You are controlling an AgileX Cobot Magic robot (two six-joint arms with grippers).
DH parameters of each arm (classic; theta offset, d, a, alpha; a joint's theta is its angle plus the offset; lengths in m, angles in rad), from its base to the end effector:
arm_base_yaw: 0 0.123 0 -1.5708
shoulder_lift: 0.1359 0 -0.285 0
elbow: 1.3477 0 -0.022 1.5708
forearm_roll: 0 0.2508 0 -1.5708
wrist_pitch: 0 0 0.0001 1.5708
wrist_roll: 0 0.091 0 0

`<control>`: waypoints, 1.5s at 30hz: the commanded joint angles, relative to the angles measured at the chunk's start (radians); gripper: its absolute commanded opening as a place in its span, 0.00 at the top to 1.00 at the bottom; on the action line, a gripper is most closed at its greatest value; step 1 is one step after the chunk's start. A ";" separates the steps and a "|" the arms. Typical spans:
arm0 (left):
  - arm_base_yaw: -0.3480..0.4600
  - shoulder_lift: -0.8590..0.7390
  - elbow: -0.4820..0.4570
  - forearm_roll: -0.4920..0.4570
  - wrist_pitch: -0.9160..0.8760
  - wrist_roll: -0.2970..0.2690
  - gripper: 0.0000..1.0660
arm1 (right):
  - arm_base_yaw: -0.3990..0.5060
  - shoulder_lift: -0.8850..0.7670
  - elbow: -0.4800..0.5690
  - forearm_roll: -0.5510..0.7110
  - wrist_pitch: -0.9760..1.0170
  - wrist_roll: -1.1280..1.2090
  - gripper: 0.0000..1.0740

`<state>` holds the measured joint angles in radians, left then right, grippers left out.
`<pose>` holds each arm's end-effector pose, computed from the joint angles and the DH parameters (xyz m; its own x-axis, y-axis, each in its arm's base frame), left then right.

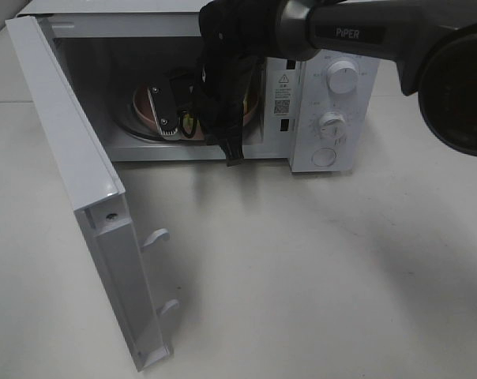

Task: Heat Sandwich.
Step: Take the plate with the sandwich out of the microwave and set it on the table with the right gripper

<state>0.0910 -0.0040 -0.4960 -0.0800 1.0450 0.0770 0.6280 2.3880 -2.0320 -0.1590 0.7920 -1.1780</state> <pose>-0.0039 -0.0067 0.2776 -0.4397 -0.0033 -0.8982 -0.0127 0.9999 0.0026 0.4305 0.2999 0.1640 0.3228 -0.9455 -0.0426 -0.8254 -0.2592 -0.5015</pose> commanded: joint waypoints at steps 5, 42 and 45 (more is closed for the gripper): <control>0.004 -0.028 0.003 -0.008 -0.008 -0.004 0.08 | -0.005 -0.058 0.058 0.013 -0.074 -0.077 1.00; 0.004 -0.028 0.003 -0.008 -0.008 -0.004 0.08 | 0.041 -0.377 0.550 0.119 -0.260 -0.476 1.00; 0.004 -0.028 0.003 -0.008 -0.008 -0.004 0.08 | 0.042 -0.404 0.587 0.119 -0.266 -0.476 1.00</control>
<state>0.0910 -0.0040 -0.4960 -0.0800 1.0450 0.0770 0.6640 2.0130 -1.4580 -0.0430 0.5550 -1.6420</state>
